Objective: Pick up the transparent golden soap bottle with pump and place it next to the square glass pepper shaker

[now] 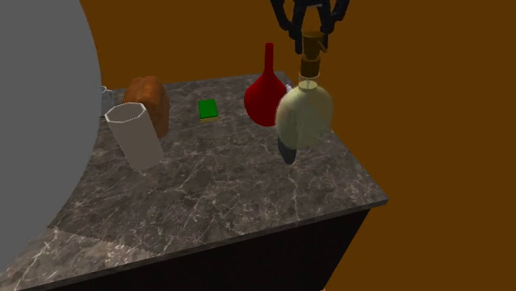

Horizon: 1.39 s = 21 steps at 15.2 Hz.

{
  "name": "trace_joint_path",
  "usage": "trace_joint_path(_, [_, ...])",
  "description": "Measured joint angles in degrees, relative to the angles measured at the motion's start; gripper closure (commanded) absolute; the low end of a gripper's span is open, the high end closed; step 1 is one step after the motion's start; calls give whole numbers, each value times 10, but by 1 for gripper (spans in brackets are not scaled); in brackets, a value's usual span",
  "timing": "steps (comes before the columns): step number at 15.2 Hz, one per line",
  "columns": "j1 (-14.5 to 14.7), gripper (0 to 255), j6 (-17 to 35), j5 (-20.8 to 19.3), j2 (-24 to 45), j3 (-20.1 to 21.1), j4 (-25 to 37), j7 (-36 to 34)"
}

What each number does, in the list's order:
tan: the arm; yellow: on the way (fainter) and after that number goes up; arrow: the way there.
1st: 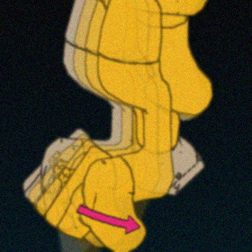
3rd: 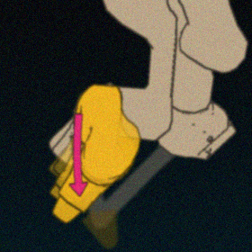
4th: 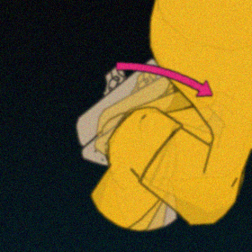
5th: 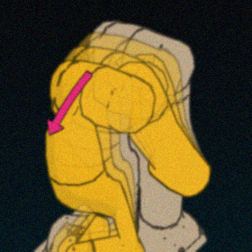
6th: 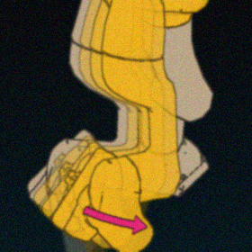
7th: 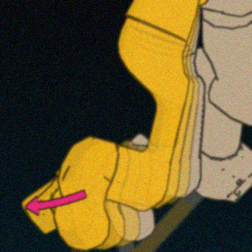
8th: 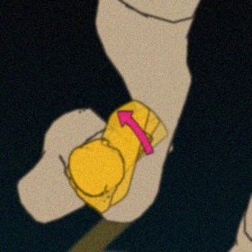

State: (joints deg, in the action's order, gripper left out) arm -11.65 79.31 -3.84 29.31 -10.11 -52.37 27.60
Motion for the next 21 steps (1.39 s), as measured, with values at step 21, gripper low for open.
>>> trace_joint_path(21, [185,255,54,-30,-223,92,-309,-268])
